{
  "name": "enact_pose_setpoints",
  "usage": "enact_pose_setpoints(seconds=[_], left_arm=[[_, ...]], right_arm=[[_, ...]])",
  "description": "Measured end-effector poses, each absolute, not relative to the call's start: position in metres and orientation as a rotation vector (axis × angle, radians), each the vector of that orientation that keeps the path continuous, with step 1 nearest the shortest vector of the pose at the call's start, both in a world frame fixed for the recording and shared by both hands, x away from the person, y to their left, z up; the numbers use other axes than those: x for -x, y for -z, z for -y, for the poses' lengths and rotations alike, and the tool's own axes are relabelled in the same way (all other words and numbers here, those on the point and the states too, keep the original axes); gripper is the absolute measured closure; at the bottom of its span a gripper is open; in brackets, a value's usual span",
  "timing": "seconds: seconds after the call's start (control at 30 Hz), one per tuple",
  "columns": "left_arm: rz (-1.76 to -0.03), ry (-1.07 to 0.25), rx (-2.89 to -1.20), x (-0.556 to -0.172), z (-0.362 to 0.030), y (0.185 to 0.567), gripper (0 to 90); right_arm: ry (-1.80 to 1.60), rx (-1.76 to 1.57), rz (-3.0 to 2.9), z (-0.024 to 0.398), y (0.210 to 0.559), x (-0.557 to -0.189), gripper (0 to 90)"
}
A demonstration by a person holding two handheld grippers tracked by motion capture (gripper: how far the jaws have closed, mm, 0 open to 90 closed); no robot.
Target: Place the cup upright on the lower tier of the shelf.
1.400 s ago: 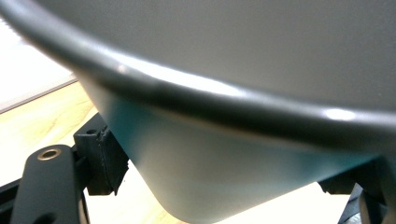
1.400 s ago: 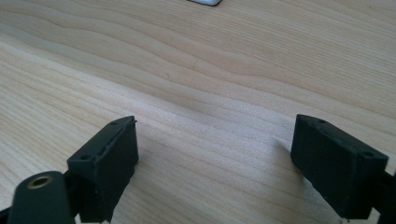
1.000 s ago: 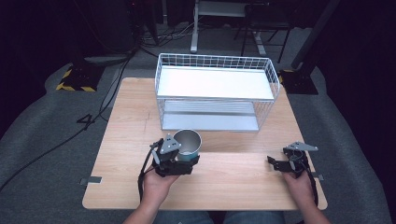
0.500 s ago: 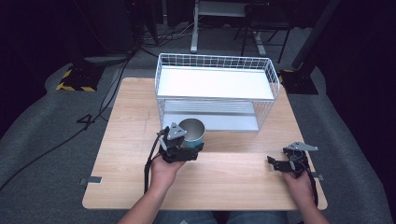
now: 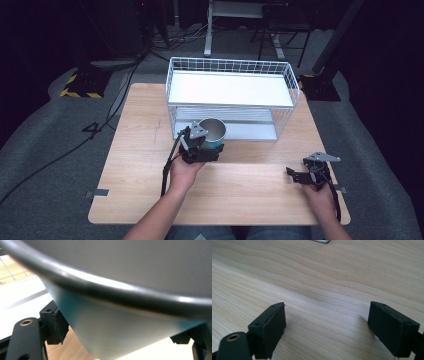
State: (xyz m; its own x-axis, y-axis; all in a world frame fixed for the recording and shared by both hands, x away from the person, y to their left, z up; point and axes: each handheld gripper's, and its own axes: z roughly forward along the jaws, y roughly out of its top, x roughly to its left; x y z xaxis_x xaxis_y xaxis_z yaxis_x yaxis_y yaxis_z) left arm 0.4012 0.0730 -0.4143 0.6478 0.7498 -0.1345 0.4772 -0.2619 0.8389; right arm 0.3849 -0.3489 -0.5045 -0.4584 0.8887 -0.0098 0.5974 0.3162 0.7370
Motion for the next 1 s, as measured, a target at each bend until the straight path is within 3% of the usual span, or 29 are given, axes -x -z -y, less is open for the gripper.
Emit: enact_pose_setpoints(seconds=[1.0], left_arm=[[-1.032, -0.413, -1.878, -0.469, -0.044, 0.436, 20.0]], right_arm=[[-0.948, -1.32, -2.17, 0.348, 0.505, -0.385, 15.5]])
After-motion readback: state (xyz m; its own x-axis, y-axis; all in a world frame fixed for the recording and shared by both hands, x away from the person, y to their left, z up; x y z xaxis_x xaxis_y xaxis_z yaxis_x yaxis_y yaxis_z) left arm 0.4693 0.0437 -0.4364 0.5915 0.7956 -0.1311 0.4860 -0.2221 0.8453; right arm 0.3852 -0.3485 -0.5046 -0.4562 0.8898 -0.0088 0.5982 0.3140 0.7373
